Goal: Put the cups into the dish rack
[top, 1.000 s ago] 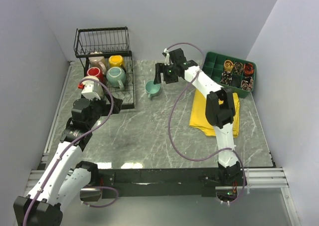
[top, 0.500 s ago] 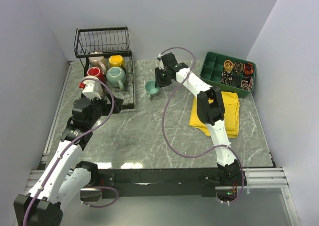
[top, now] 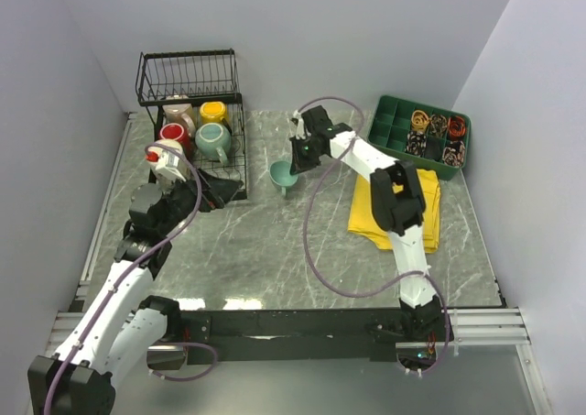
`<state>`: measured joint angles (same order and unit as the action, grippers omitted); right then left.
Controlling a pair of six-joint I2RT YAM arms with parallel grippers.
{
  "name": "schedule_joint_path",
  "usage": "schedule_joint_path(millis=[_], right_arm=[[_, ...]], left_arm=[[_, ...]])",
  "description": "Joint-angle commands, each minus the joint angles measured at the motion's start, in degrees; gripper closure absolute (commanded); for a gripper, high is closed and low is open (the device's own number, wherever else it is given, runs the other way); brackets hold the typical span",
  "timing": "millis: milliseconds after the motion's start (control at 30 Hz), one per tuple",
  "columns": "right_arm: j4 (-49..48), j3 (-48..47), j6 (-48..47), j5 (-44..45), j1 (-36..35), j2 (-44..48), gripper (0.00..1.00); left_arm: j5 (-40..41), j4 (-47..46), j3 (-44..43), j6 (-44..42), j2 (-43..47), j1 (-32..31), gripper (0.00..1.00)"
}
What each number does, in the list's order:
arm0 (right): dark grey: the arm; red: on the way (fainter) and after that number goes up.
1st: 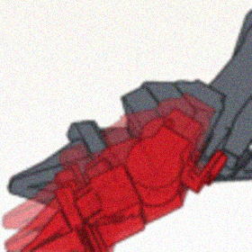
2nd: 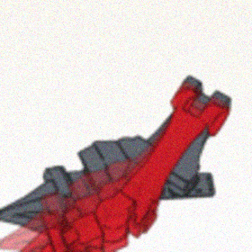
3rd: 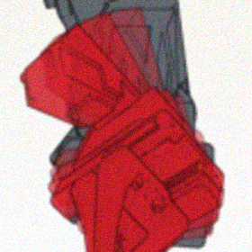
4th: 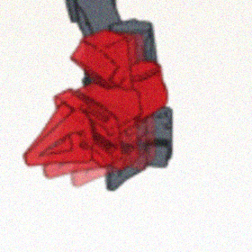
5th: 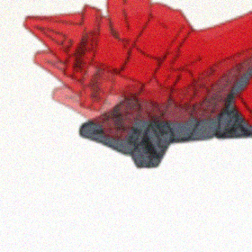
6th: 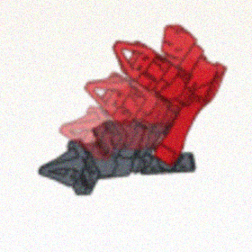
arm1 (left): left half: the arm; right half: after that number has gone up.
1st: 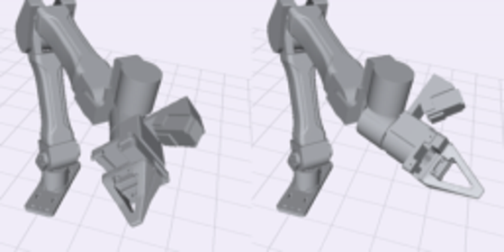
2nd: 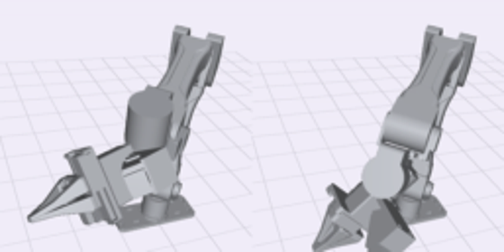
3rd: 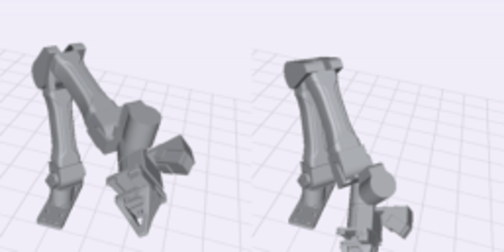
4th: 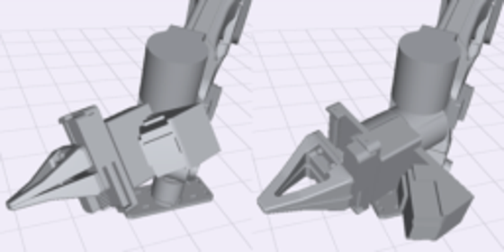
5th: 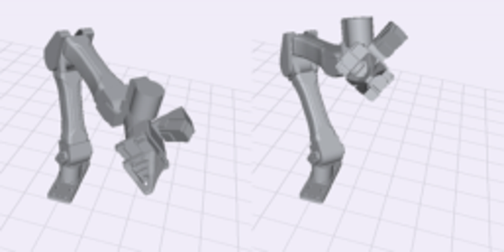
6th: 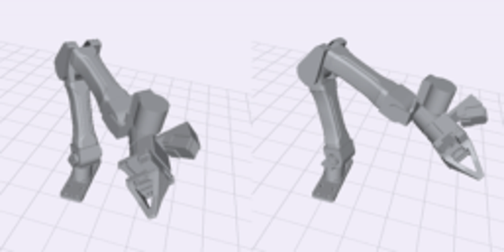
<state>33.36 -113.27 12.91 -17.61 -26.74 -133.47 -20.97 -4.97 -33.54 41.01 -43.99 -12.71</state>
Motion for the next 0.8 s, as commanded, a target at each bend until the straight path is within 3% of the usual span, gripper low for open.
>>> schedule_joint_path(millis=[0,200,400,500,600,633,767], right_arm=[[-6.55,9.79,-0.34,-8.92,2.82,18.81,1.0],[-15.95,20.01,2.56,-24.9,8.54,34.91,1.0],[-27.8,25.28,11.16,-36.96,10.92,43.98,1.0],[-42.46,30.36,20.72,-43.99,10.92,47.58,1.0],[-62.66,36.17,35.74,-47.25,10.92,49.09,1.0],[-73.77,37.76,44.4,-47.69,10.83,49.09,1.0],[-91.18,42.6,58.71,-47.17,10.83,48.57,1.0]], left_arm=[[-13.73,-17.67,3.56,17.74,-1.27,0.23,0.04],[-20.76,-41.49,7.35,34.19,-6.01,-0.3,0.02],[-21.92,-48.19,-0.2,36.77,-13.83,-8.1,0.02],[-19.81,-50.39,-4.68,36.24,-17.79,-13.91,0.02],[-17.62,-53.38,-8.29,35.37,-20.78,-17.61,0.01],[-17.0,-53.82,-8.91,35.01,-21.14,-18.31,0.01],[-14.72,-52.08,-12.15,32.03,-22.98,-20.33,0.01]])
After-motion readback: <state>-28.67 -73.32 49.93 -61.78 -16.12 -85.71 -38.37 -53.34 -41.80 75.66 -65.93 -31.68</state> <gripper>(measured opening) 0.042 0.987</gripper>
